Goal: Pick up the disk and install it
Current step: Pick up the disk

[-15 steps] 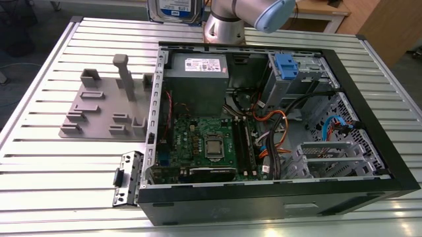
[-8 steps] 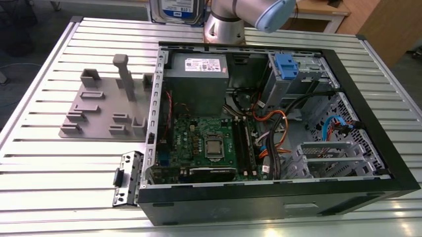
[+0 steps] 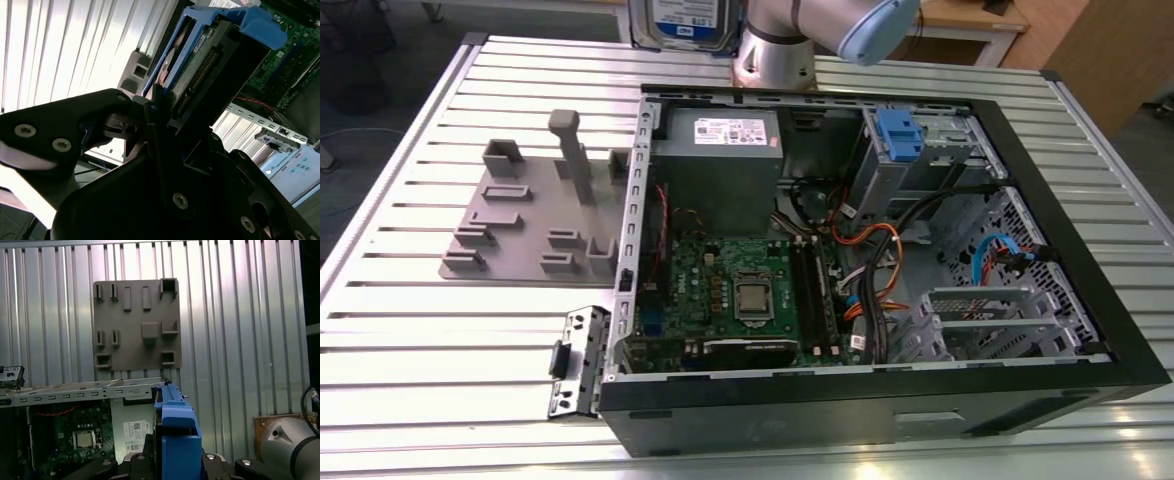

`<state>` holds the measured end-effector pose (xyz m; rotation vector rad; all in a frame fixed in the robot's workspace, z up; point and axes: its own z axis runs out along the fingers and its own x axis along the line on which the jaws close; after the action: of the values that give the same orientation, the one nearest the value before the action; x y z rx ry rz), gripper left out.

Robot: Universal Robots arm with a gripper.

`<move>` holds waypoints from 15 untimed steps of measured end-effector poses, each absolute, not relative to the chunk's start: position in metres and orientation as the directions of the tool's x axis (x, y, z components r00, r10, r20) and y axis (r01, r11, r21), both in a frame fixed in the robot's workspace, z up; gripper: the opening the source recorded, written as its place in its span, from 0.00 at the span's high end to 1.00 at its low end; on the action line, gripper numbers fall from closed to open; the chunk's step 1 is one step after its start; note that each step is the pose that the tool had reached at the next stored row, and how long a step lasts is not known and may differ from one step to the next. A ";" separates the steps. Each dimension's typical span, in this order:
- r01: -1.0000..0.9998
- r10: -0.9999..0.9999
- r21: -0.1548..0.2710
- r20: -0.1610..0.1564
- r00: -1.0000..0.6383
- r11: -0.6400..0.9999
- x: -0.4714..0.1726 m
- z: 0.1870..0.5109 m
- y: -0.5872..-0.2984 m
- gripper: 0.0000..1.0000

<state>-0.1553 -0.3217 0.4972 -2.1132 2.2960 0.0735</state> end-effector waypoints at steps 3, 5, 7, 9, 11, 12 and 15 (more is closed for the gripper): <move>-0.996 -0.995 0.021 -0.047 -0.083 0.082 -0.153 0.497 -0.323 0.64; -0.996 -0.995 0.021 -0.047 -0.083 0.082 -0.151 0.497 -0.325 0.64; -0.996 -0.995 0.021 -0.047 -0.083 0.082 -0.150 0.497 -0.326 0.64; -0.996 -0.995 0.021 -0.047 -0.083 0.082 -0.149 0.497 -0.329 0.64; -0.996 -0.995 0.021 -0.047 -0.083 0.082 -0.147 0.497 -0.331 0.64; -0.996 -0.995 0.021 -0.047 -0.083 0.082 -0.145 0.497 -0.332 0.64; -0.996 -0.995 0.021 -0.047 -0.083 0.082 -0.142 0.497 -0.336 0.64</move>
<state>-0.1416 -0.3357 0.4969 -2.1132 2.2961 0.0738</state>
